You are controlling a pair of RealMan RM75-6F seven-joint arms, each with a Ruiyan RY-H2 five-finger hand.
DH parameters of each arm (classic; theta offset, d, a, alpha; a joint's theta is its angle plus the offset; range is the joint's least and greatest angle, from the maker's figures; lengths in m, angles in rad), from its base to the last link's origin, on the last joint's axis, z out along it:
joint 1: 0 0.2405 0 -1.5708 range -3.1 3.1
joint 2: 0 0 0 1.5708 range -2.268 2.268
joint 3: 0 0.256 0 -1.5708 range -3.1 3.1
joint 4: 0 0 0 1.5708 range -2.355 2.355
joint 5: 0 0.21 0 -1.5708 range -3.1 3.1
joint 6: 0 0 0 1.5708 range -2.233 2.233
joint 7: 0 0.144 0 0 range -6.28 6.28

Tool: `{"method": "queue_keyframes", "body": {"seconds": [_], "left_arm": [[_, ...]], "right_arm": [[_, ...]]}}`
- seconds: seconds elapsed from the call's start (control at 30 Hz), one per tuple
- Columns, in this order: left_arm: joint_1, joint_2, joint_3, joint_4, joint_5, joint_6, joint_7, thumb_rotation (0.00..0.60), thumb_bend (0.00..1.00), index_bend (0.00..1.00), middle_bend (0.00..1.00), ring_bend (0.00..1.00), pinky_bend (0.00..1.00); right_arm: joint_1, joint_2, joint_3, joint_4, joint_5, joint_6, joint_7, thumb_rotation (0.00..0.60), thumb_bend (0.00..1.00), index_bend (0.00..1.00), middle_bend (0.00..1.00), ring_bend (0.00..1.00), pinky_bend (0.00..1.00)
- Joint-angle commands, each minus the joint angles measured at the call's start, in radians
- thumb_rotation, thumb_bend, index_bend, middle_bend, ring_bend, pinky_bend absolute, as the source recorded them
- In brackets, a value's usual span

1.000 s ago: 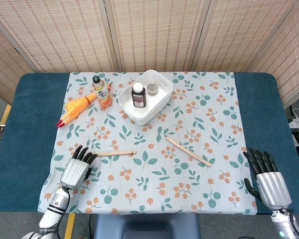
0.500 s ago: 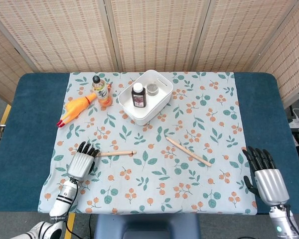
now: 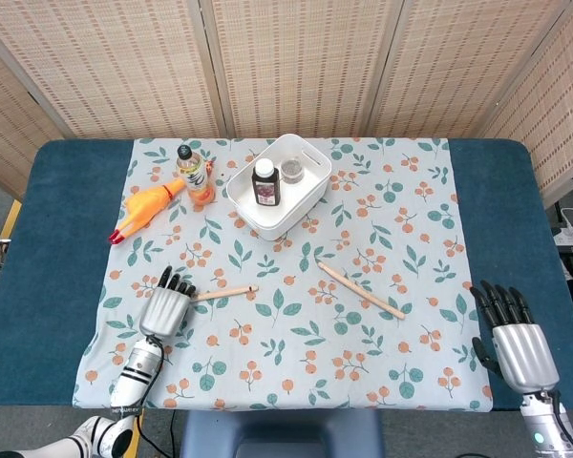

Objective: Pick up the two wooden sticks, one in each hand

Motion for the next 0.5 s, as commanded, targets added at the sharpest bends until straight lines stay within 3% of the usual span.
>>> {"method": "queue_keyframes", "body": {"seconds": [0.03, 0.2, 0.5], "left_arm": [[-0.006, -0.006, 0.004, 0.013, -0.003, -0.001, 0.004, 0.600, 0.47, 0.43, 0.49, 0.27, 0.16], [-0.010, -0.009, 0.013, 0.020, 0.003, 0.017, -0.008, 0.600, 0.47, 0.50, 0.54, 0.28, 0.16], [-0.009, -0.028, 0.042, 0.093, 0.051, 0.090, -0.102, 0.600, 0.53, 0.74, 0.78, 0.41, 0.16]], "right_arm": [[0.000, 0.000, -0.001, -0.001, 0.001, 0.002, 0.000, 0.600, 0.36, 0.00, 0.00, 0.00, 0.00], [0.000, -0.003, -0.003, -0.001, 0.004, 0.004, -0.007, 0.600, 0.36, 0.00, 0.00, 0.00, 0.00], [0.019, -0.024, 0.006, 0.003, 0.041, -0.033, -0.049, 0.600, 0.36, 0.00, 0.00, 0.00, 0.00]]}}
